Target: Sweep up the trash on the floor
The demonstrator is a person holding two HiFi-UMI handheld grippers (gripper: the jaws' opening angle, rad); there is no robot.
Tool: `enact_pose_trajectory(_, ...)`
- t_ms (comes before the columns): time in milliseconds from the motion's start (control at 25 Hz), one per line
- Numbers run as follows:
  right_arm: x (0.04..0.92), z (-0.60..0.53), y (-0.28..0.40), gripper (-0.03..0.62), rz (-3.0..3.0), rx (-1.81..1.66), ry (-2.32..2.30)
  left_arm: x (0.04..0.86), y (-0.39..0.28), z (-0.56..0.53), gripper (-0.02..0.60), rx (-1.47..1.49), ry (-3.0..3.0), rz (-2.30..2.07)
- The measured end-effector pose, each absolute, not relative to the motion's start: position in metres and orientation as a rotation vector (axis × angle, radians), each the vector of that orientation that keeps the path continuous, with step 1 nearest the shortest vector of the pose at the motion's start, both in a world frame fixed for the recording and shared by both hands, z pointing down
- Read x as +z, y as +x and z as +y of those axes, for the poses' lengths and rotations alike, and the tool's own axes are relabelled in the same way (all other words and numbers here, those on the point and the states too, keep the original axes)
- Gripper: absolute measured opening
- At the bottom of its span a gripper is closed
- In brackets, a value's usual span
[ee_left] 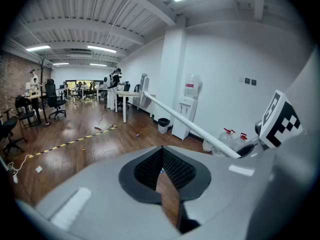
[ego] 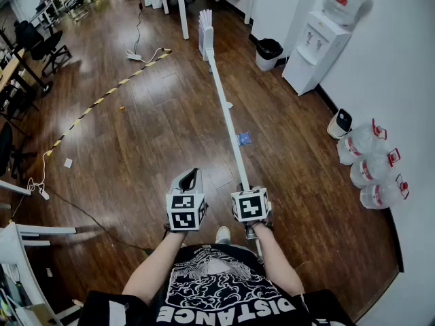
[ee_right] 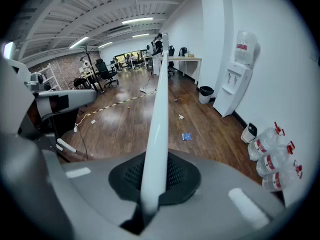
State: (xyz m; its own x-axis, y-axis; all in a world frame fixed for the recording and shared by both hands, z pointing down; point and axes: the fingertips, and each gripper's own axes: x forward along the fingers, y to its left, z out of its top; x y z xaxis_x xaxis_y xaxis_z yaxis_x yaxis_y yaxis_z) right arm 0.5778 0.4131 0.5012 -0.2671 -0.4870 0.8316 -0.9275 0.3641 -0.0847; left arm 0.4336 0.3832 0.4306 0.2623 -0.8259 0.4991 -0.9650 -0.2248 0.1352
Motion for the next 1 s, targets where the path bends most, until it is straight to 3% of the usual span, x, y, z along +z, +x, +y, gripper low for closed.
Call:
enact_pose_trajectory(480,0.518,0.362,0.626,0.003,-1.877,0.825,1.244,0.425,0.490,0.322,0.006,0.453,2.200,-1.618)
enact_pose_trajectory(1000,0.558,0.269,0.604,0.003,-1.722,0.904,1.245,0.461,0.450,0.207,0.006,0.441,2.162,-1.522)
